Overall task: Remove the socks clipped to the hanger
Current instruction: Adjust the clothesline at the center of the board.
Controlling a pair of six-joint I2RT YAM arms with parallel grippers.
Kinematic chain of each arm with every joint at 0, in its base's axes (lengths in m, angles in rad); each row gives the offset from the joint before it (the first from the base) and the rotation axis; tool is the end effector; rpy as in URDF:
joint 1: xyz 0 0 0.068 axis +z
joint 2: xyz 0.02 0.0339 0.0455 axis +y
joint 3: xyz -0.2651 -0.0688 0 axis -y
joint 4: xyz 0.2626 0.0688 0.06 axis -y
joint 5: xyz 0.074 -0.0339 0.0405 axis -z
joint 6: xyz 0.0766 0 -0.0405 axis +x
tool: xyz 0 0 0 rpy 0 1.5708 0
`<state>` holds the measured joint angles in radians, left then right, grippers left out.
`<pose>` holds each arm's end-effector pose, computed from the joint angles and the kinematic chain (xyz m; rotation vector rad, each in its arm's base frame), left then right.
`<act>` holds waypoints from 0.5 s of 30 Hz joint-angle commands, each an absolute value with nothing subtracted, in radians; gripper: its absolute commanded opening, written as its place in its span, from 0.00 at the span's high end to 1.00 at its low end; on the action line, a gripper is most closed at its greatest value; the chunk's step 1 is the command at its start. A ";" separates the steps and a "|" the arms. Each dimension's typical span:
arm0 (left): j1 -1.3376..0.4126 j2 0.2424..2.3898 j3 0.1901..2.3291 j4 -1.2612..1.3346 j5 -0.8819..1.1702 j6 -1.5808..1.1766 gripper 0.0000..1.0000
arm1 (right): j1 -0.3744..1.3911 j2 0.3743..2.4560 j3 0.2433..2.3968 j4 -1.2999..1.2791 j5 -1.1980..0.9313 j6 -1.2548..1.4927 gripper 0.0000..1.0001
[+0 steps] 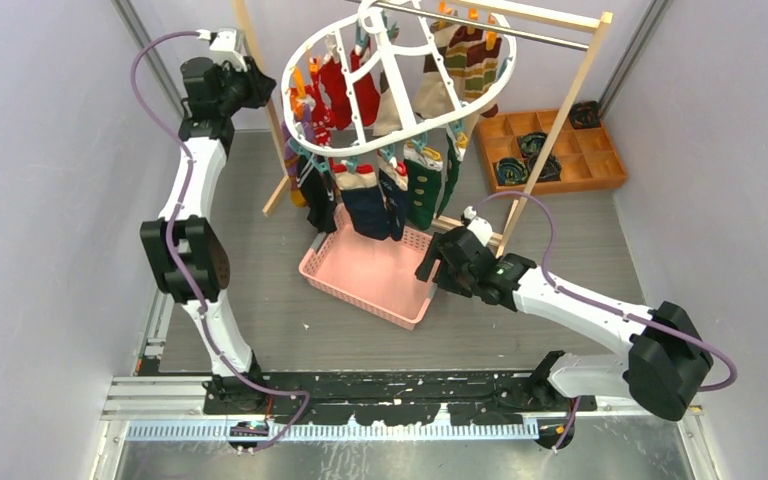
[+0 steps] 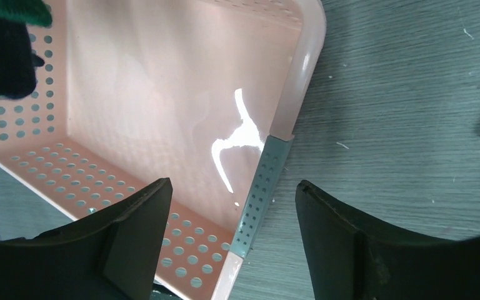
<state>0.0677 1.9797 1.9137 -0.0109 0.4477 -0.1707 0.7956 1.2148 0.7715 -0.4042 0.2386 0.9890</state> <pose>0.5350 0.0030 0.3883 0.1467 1.6525 -0.4465 0.2150 0.1936 0.1923 0.3480 2.4342 0.5386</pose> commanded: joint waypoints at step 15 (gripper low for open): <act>0.072 1.477 1.528 -0.034 0.249 -0.007 0.87 | 0.796 1.326 0.834 -0.392 0.292 0.792 0.34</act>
<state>0.0704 1.6157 1.5364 -0.0780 0.2985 -0.0269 0.7959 1.2980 0.7906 -0.3897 0.2764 0.8783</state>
